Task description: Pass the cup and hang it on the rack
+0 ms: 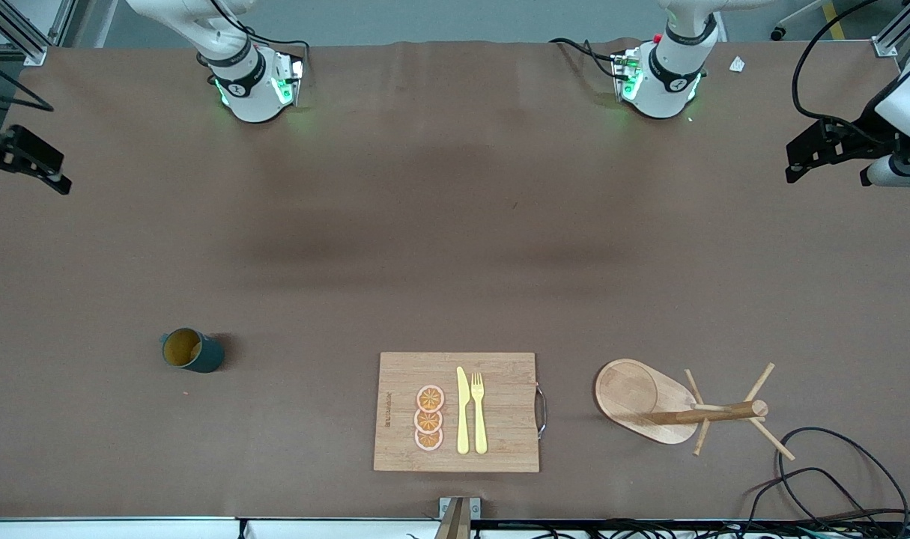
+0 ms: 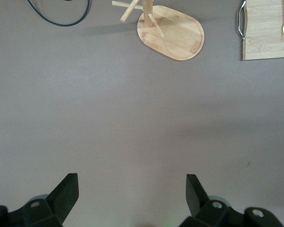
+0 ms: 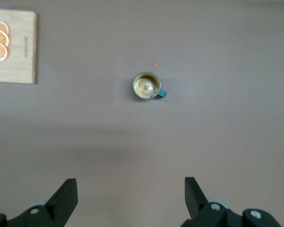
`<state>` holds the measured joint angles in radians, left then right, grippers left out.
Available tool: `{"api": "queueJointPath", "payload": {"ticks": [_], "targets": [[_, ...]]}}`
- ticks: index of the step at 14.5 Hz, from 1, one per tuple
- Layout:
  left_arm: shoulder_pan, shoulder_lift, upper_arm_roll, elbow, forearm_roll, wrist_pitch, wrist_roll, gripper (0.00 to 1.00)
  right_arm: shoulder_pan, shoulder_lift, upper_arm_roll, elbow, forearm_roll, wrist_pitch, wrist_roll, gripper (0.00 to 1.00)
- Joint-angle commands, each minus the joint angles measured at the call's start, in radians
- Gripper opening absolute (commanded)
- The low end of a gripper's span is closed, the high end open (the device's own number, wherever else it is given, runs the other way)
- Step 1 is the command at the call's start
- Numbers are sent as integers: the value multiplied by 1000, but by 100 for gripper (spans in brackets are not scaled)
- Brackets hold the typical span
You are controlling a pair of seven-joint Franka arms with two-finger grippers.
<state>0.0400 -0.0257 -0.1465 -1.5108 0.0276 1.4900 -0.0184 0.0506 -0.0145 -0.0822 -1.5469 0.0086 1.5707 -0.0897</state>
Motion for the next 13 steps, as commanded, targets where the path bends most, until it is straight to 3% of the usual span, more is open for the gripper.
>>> {"api": "queueJointPath", "payload": {"ticks": [1, 4, 7, 13], "targets": [[6, 0, -2, 14, -18, -17, 17, 100, 8, 169, -4, 25, 22, 17, -5, 100], [5, 0, -2, 14, -11, -17, 8, 100, 60, 298, -4, 25, 13, 112, 16, 100], [1, 3, -4, 15, -9, -13, -5, 100, 57, 451, -4, 25, 22, 236, 195, 100], [6, 6, -4, 15, -14, -10, -3, 100, 46, 657, -4, 24, 18, 517, 197, 100]]}}
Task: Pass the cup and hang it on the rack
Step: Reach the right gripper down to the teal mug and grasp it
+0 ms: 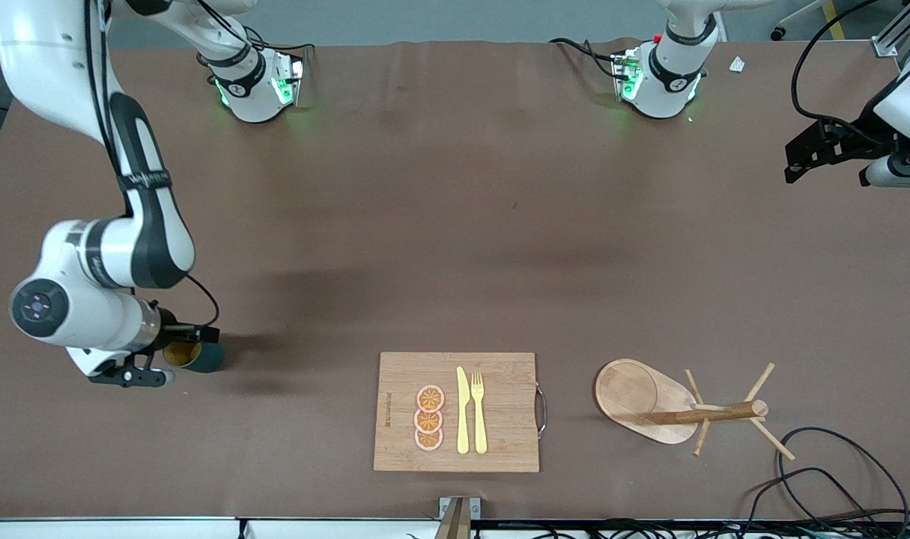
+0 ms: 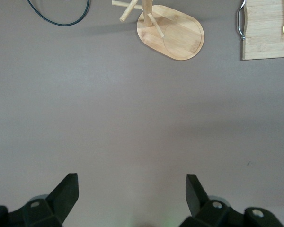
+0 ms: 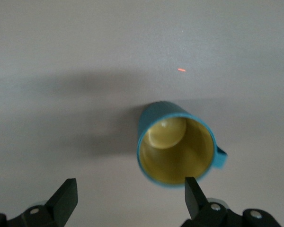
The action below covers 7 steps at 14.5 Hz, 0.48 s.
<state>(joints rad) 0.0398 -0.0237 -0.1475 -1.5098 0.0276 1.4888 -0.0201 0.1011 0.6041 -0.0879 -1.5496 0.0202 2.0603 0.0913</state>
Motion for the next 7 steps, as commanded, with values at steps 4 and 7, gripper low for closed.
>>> {"api": "queueJointPath", "payload": {"ticks": [4, 7], "targets": [[8, 2, 0, 14, -18, -9, 3, 100, -31, 88, 0, 22, 9, 127, 13, 82], [6, 2, 0, 14, -17, -9, 5, 100, -31, 88, 2, 19, 12, 119, 27, 37]]}}
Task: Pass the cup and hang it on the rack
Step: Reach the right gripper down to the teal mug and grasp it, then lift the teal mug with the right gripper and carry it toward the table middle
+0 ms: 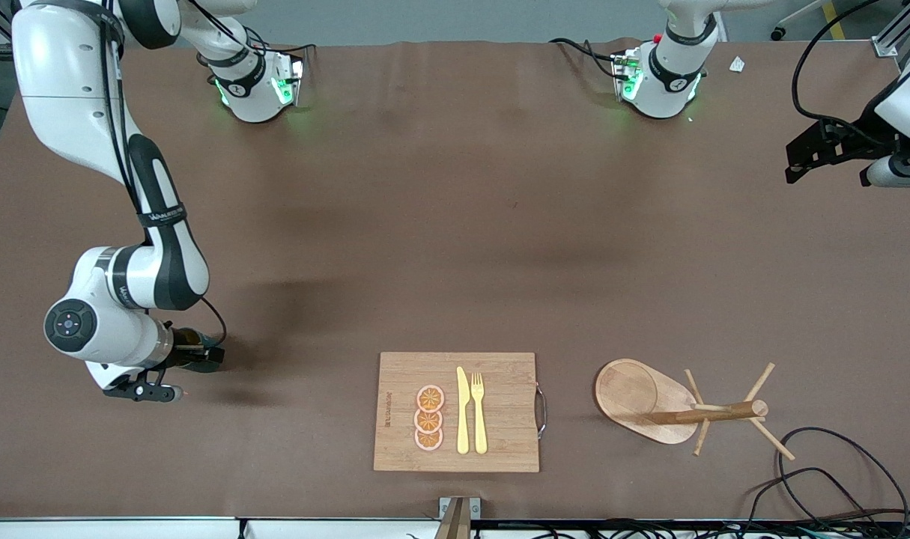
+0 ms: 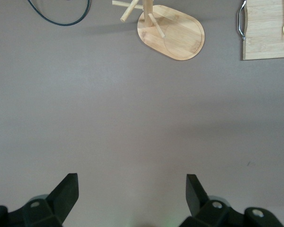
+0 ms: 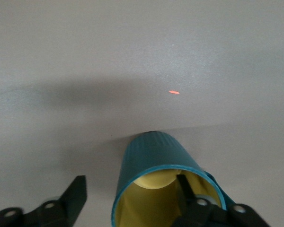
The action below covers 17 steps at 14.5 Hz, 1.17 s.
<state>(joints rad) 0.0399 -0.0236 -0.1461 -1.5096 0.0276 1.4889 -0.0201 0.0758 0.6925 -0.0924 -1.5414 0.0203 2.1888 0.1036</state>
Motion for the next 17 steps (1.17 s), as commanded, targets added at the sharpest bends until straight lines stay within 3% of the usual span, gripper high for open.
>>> {"api": "queueJointPath", "payload": {"ticks": [1, 5, 6, 9, 12, 17], "targets": [[6, 2, -1, 14, -17, -9, 6, 100, -7, -1, 6, 10, 13, -11, 14, 28], [3, 4, -3, 14, -17, -9, 5, 100, 4, -4, 6, 10, 23, -11, 10, 4], [3, 4, -3, 14, -15, -9, 6, 100, 9, -5, 6, 12, 23, -11, 10, 2], [6, 2, -1, 15, -15, -9, 5, 100, 91, -27, 10, 55, 33, -105, 39, 1], [6, 4, -1, 16, -8, -9, 9, 100, 211, -22, 10, 197, 56, -257, 251, 0], [3, 16, -1, 43, -6, -9, 11, 100, 480, 7, 10, 266, 196, -236, 641, 1]]}}
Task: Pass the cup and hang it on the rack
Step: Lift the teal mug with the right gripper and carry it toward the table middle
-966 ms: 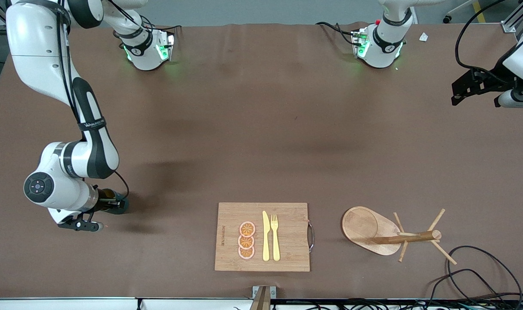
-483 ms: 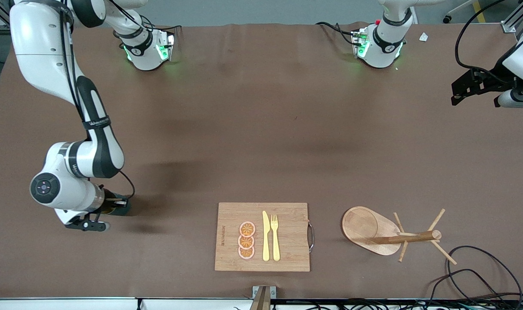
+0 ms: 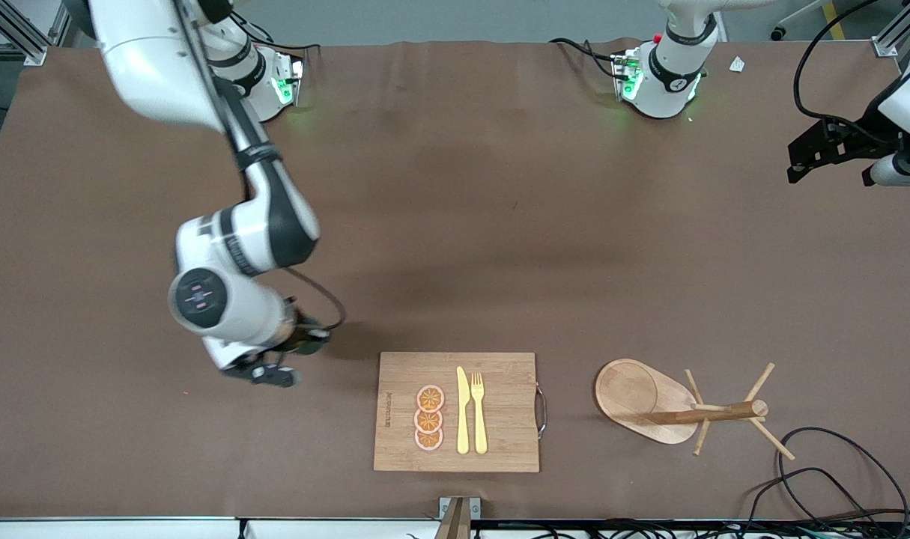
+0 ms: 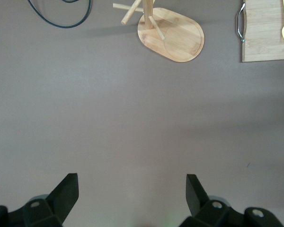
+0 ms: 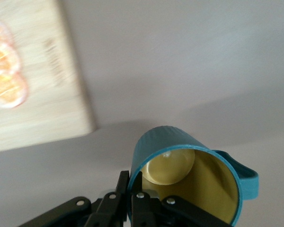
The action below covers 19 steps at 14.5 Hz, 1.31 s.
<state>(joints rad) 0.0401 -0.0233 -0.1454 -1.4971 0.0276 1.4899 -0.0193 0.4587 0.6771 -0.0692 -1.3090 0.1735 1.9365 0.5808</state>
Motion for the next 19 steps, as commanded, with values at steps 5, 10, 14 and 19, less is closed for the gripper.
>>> {"api": "queueJointPath", "payload": {"ticks": [5, 10, 14, 19], "targets": [[7, 14, -2, 31, -5, -10, 10, 100, 334, 183, -14, 192, 44, 220, 491, 1], [6, 17, -3, 31, -3, -10, 5, 100, 445, 321, -14, 295, 44, 377, 708, 1], [-9, 19, -9, 31, 0, -10, 1, 100, 460, 323, -15, 295, 44, 388, 719, 26], [-11, 37, -11, 44, 6, -10, -4, 100, 382, 230, -12, 294, 44, 254, 638, 100]]}}
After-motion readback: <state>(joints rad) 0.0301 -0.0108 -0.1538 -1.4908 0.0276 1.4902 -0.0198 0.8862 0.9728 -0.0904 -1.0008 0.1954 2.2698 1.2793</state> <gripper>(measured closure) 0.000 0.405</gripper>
